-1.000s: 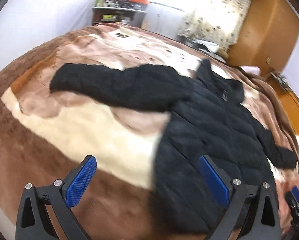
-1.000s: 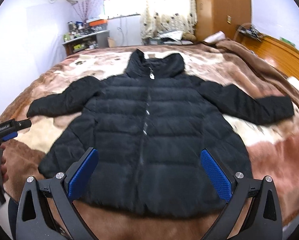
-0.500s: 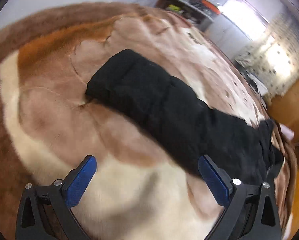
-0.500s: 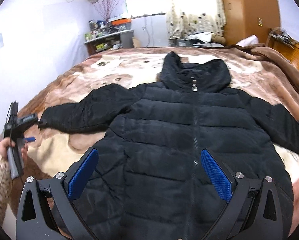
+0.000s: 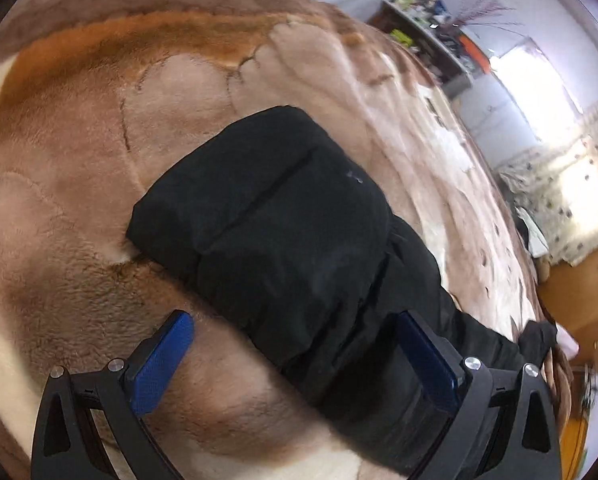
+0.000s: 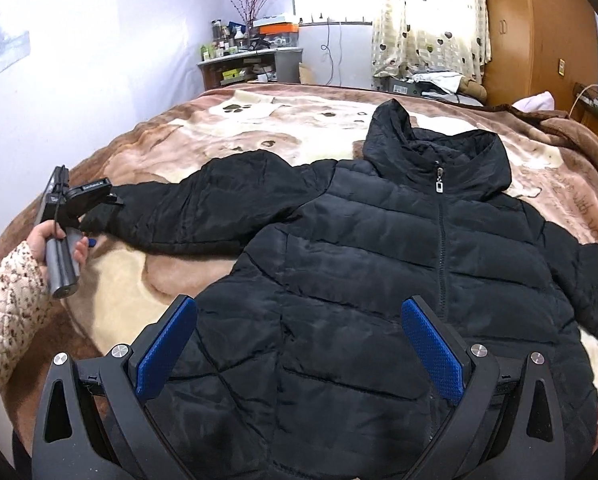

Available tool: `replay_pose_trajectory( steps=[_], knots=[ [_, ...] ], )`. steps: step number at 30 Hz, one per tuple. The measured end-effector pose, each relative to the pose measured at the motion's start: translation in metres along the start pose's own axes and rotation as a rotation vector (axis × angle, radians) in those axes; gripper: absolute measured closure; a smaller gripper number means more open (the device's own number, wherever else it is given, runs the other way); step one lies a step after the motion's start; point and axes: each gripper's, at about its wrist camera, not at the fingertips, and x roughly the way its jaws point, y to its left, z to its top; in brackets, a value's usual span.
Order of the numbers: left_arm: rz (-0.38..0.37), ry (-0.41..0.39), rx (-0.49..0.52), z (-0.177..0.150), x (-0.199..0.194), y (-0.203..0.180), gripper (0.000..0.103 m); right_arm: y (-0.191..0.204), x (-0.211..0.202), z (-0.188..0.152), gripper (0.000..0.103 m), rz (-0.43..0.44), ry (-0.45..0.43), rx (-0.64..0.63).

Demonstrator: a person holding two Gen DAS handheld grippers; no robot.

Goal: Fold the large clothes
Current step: 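Grasp the jacket sleeve nearest the left tool and lift it, then fold the held sleeve across the jacket body and open the left tool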

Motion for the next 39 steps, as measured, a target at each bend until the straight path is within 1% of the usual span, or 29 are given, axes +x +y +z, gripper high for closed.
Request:
replay_pose_trajectory(
  steps=[1, 2, 3, 4, 5, 6, 8, 9, 11, 13, 16, 19, 21, 23, 25, 29, 31, 34, 37, 39],
  knots=[
    [0.008, -0.002, -0.01, 0.001, 0.001, -0.002, 0.004, 0.0, 0.0, 0.0, 0.001, 0.004, -0.001, 0.004],
    [0.011, -0.007, -0.014, 0.001, 0.001, -0.004, 0.013, -0.001, 0.0, 0.0, 0.001, 0.006, -0.003, 0.009],
    [0.02, -0.012, -0.014, 0.002, 0.001, -0.007, 0.035, -0.001, 0.0, 0.001, 0.001, 0.002, -0.002, 0.011],
    [0.024, -0.01, 0.002, 0.003, 0.002, -0.012, 0.042, -0.001, -0.001, 0.001, 0.001, 0.002, -0.002, 0.011],
    [0.021, -0.012, 0.026, 0.004, 0.002, -0.018, 0.053, -0.002, -0.001, 0.001, 0.001, 0.005, 0.0, 0.013],
    [0.012, -0.018, 0.033, 0.003, 0.001, -0.022, 0.069, -0.003, -0.002, 0.001, 0.001, 0.006, 0.003, 0.017],
    [-0.016, -0.025, 0.062, 0.003, -0.006, -0.033, 0.083, -0.004, -0.005, 0.001, 0.001, -0.001, 0.001, 0.026],
    [-0.015, -0.042, 0.079, 0.002, -0.012, -0.04, 0.085, -0.006, -0.006, 0.0, 0.001, -0.006, 0.001, 0.03],
    [-0.032, -0.072, 0.115, -0.001, -0.027, -0.051, 0.088, -0.009, -0.009, 0.0, 0.001, -0.013, -0.003, 0.038],
    [-0.066, -0.093, 0.147, -0.004, -0.041, -0.065, 0.088, -0.013, -0.013, 0.001, 0.001, -0.024, -0.013, 0.042],
    [-0.096, -0.13, 0.257, -0.015, -0.065, -0.097, 0.088, -0.021, -0.02, 0.002, 0.001, -0.031, -0.025, 0.056],
    [-0.131, -0.127, 0.356, -0.029, -0.082, -0.134, 0.088, -0.031, -0.028, 0.004, 0.001, -0.051, -0.043, 0.073],
    [-0.138, -0.125, 0.426, -0.04, -0.09, -0.159, 0.088, -0.038, -0.034, 0.004, 0.001, -0.059, -0.059, 0.087],
    [-0.162, -0.127, 0.507, -0.057, -0.102, -0.183, 0.088, -0.047, -0.04, 0.005, 0.001, -0.067, -0.073, 0.108],
    [-0.203, -0.136, 0.57, -0.072, -0.113, -0.21, 0.088, -0.055, -0.045, 0.005, 0.001, -0.078, -0.085, 0.125],
    [-0.263, -0.123, 0.657, -0.103, -0.129, -0.258, 0.088, -0.074, -0.054, 0.002, 0.001, -0.091, -0.099, 0.172],
    [-0.275, -0.12, 0.719, -0.121, -0.135, -0.279, 0.088, -0.084, -0.061, 0.001, 0.001, -0.096, -0.11, 0.189],
    [-0.294, -0.101, 0.815, -0.161, -0.14, -0.309, 0.088, -0.099, -0.068, -0.002, 0.001, -0.119, -0.124, 0.213],
    [-0.294, -0.075, 0.879, -0.197, -0.133, -0.335, 0.088, -0.118, -0.072, -0.008, 0.001, -0.128, -0.126, 0.257],
    [-0.29, -0.042, 0.918, -0.221, -0.123, -0.345, 0.088, -0.127, -0.075, -0.014, 0.001, -0.14, -0.124, 0.278]
  ],
)
